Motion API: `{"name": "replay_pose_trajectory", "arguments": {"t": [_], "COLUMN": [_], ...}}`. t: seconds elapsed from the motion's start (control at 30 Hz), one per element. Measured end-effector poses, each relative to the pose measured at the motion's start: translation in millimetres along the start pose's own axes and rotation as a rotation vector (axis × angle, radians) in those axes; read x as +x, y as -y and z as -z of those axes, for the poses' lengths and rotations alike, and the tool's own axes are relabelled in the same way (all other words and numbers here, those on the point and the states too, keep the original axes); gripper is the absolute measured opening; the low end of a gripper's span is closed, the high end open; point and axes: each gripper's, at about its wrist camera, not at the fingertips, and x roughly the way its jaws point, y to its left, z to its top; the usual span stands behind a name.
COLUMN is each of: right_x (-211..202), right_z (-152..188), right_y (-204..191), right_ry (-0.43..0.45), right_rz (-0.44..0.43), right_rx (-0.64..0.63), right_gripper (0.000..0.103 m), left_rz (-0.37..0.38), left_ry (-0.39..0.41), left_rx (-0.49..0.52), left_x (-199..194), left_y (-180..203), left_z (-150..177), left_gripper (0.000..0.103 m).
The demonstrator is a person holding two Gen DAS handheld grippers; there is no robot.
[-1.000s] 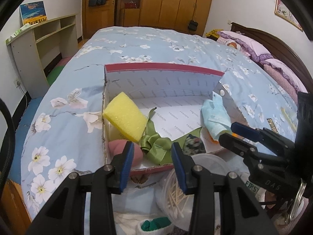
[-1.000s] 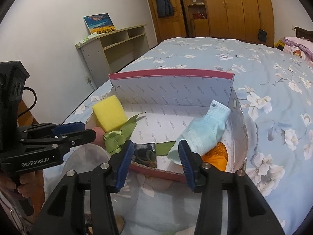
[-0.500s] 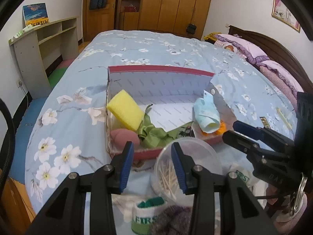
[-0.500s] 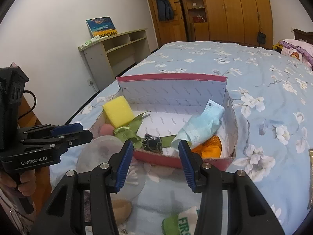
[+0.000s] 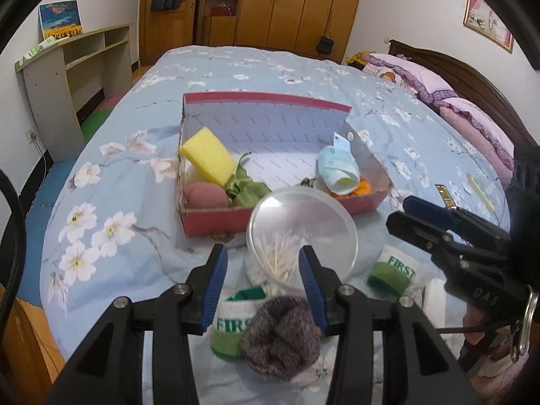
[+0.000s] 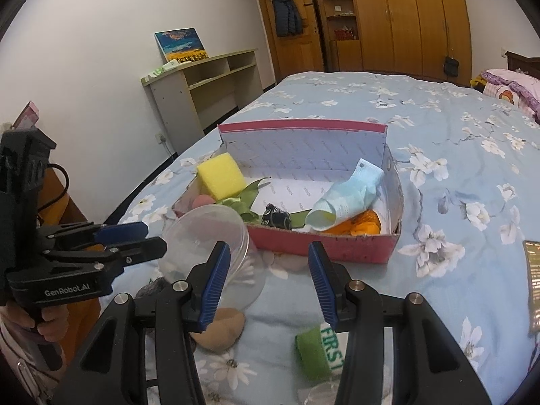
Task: Organize soft objects
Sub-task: 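Move both open tools back from the box to the pile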
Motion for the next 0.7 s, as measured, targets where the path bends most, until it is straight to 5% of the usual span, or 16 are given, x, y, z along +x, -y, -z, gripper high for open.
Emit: {"name": "replay_pose_trajectory", "arguments": {"t": [0.7], "right_x": [-32], "right_z": [44], "right_y": [8], "right_ry": [-0.012], "right_rz": [0.01], "right_rx": [0.056], "right_gripper": [0.049], "left_rz": [-0.002], "left_ry": [-0.07], "left_rx": [-0.002], "left_x": [2], "left_y": [15], "left_z": [49], "left_gripper": [0.046]}}
